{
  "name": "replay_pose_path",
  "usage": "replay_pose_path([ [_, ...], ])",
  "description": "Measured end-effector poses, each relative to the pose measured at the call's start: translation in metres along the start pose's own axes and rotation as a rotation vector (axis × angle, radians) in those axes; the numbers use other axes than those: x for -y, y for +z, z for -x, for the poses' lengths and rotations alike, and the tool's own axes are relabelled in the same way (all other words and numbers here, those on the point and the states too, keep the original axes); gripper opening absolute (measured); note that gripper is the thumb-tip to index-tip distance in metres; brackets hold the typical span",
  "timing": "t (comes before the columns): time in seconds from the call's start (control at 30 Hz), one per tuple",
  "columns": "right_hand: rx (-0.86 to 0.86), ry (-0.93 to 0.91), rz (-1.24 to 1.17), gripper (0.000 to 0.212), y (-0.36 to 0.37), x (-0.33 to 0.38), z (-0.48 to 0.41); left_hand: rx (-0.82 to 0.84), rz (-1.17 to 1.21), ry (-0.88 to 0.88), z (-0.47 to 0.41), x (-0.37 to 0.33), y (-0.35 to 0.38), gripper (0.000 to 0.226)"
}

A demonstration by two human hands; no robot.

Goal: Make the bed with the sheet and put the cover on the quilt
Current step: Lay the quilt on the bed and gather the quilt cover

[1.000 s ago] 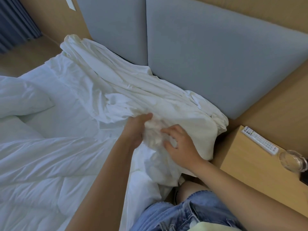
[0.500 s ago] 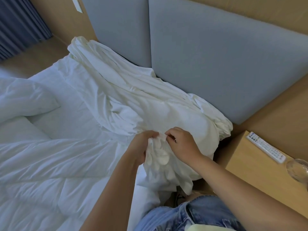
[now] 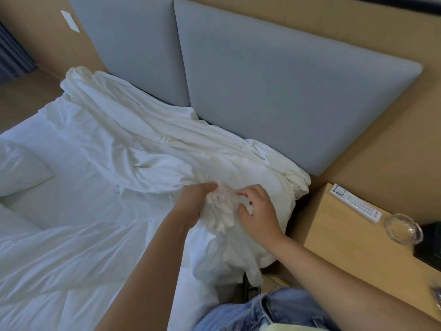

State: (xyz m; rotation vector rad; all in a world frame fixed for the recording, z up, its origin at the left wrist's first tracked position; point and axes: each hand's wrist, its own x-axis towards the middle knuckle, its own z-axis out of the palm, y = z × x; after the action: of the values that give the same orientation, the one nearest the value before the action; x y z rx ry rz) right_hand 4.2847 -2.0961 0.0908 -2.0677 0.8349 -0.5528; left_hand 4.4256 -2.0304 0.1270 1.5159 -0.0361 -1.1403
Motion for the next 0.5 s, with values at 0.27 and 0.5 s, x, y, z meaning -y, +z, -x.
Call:
replay_pose_path([
  [0.27, 0.144, 0.075, 0.190, 0.042, 0.001, -0.001, -0.022, 0.319, 0.194, -0.258, 0.020, 0.001, -0.007, 0.051],
  [0.5, 0.347, 0.102, 0.238, 0.022, 0.016, -0.007, -0.018, 0.187, 0.037, -0.265, 0.019, 0.020, -0.039, 0.023],
])
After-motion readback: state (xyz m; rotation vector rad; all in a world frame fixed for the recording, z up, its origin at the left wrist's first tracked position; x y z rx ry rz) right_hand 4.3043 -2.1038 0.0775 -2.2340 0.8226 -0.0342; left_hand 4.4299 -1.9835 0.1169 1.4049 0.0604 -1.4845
